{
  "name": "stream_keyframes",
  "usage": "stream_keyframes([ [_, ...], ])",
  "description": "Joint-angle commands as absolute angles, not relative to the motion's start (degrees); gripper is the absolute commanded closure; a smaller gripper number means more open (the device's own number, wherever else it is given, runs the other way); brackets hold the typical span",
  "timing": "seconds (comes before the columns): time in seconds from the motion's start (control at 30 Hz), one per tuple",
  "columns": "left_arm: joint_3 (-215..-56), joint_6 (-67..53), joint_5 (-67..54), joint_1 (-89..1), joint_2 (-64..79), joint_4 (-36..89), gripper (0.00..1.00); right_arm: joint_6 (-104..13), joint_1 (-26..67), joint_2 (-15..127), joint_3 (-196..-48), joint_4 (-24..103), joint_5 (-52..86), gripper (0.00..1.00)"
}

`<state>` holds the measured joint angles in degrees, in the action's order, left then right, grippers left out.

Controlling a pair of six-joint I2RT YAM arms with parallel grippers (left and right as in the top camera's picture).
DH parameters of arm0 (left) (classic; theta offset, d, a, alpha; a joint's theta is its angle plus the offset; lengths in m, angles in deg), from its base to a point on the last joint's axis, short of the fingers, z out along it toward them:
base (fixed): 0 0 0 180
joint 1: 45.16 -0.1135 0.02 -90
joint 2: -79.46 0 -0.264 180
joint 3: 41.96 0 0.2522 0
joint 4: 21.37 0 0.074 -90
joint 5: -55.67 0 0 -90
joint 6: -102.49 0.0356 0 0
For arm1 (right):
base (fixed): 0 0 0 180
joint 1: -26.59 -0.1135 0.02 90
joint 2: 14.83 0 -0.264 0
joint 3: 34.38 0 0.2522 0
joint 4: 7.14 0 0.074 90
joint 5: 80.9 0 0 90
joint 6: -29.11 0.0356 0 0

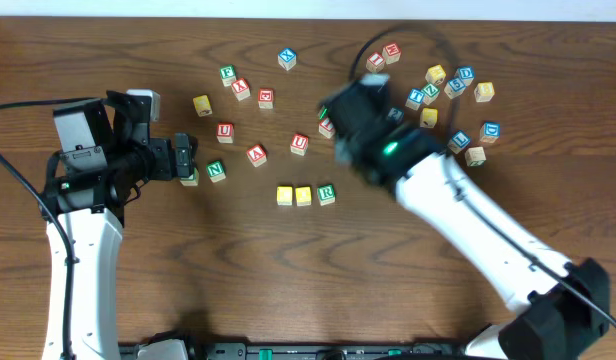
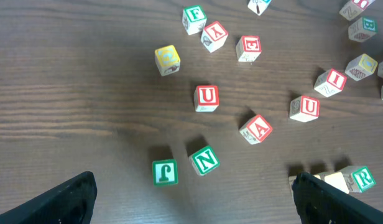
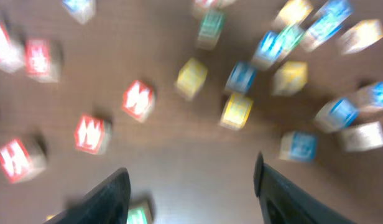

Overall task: Spell out CORL
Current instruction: 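Raise the right gripper and move back toward the pile, then move the right gripper over the blue L block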

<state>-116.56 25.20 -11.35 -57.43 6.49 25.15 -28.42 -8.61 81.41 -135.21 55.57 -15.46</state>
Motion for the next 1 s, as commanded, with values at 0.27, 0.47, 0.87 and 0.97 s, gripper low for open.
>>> stream_keyframes([
  [0.27, -116.6, 25.8, -11.5, -57.6, 6.4, 25.2, 0.01, -26.9, 10.7, 99.4, -162.2, 75.2, -6.8, 0.44],
  [0.47, -116.6, 25.8, -11.5, -57.6, 6.4, 25.2, 0.01, -30.5, 14.3, 104.9, -162.2, 77.3, -6.8, 0.38],
  [0.87, -116.6, 25.8, -11.5, -57.6, 6.4, 25.2, 0.02, -34.2, 20.0, 105.0, -162.2, 79.3, -5.8, 0.37],
  [0.97, -116.6, 25.8, -11.5, -57.6, 6.4, 25.2, 0.01, -34.3, 21.8, 105.0, -162.2, 79.3, -5.8, 0.38],
])
